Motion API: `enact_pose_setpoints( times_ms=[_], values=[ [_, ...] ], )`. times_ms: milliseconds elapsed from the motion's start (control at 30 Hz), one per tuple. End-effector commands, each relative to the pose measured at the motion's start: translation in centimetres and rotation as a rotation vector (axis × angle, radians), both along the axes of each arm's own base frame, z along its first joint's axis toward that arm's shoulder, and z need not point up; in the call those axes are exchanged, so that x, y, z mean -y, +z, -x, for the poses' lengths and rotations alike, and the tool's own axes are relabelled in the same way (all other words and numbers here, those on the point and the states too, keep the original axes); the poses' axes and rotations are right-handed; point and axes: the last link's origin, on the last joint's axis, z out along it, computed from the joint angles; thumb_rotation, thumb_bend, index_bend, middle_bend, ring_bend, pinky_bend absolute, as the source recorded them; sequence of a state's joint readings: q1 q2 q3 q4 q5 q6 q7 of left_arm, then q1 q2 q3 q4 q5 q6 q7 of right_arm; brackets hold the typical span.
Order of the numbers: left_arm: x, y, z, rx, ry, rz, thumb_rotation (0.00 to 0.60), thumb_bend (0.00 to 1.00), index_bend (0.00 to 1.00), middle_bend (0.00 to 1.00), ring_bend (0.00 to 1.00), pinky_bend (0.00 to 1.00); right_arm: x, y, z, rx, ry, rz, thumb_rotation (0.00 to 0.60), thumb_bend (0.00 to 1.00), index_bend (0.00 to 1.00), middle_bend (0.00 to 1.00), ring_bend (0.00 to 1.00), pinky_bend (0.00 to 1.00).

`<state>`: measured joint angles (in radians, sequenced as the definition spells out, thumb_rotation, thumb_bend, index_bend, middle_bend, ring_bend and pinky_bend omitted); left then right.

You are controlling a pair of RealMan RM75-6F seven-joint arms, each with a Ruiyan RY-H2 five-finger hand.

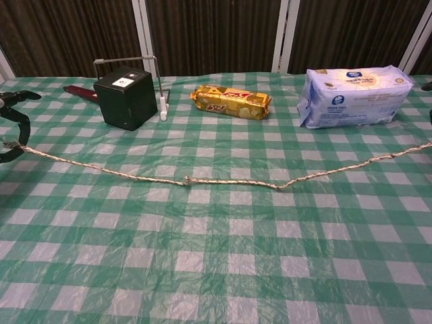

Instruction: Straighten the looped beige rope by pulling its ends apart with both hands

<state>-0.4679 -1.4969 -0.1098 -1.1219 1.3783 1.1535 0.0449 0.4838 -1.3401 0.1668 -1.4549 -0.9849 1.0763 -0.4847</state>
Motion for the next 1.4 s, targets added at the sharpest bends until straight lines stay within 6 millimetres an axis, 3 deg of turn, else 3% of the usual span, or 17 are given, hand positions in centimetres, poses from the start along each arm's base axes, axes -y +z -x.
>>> enact_pose_setpoints(
  times_ms=[33, 267, 833, 1300, 1400],
  values=[
    [-0.1, -0.1, 0.2, -0.002, 0.006, 0.000, 0.600, 0.44, 0.63, 0.00, 0.00, 0.00, -0.1, 0.5, 1.1, -0.011, -0.029, 0.008, 0.600, 0.46, 0.76, 0.06, 0.00, 0.00],
    [-0.5, -0.1, 1.0, 0.000, 0.034, -0.018, 0.600, 0.44, 0.63, 0.01, 0.00, 0.00, -0.6, 1.1, 3.4, 0.011, -0.096, 0.017, 0.600, 0.46, 0.76, 0.06, 0.00, 0.00],
    [-0.9, -1.3, 1.8, -0.018, 0.080, 0.019, 0.600, 0.43, 0.63, 0.01, 0.00, 0.00, -1.1, 1.7, 5.9, 0.005, -0.136, 0.019, 0.600, 0.46, 0.76, 0.06, 0.00, 0.00],
    [-0.7, -3.3, 1.7, -0.042, 0.075, 0.074, 0.600, 0.43, 0.63, 0.01, 0.00, 0.00, -1.0, -0.2, 5.9, 0.002, -0.125, -0.029, 0.600, 0.46, 0.75, 0.06, 0.00, 0.00],
    [-0.6, -3.7, 1.7, -0.049, 0.073, 0.084, 0.600, 0.43, 0.59, 0.01, 0.00, 0.00, -0.9, -0.5, 5.8, 0.002, -0.130, -0.052, 0.600, 0.46, 0.68, 0.06, 0.00, 0.00]
  ],
)
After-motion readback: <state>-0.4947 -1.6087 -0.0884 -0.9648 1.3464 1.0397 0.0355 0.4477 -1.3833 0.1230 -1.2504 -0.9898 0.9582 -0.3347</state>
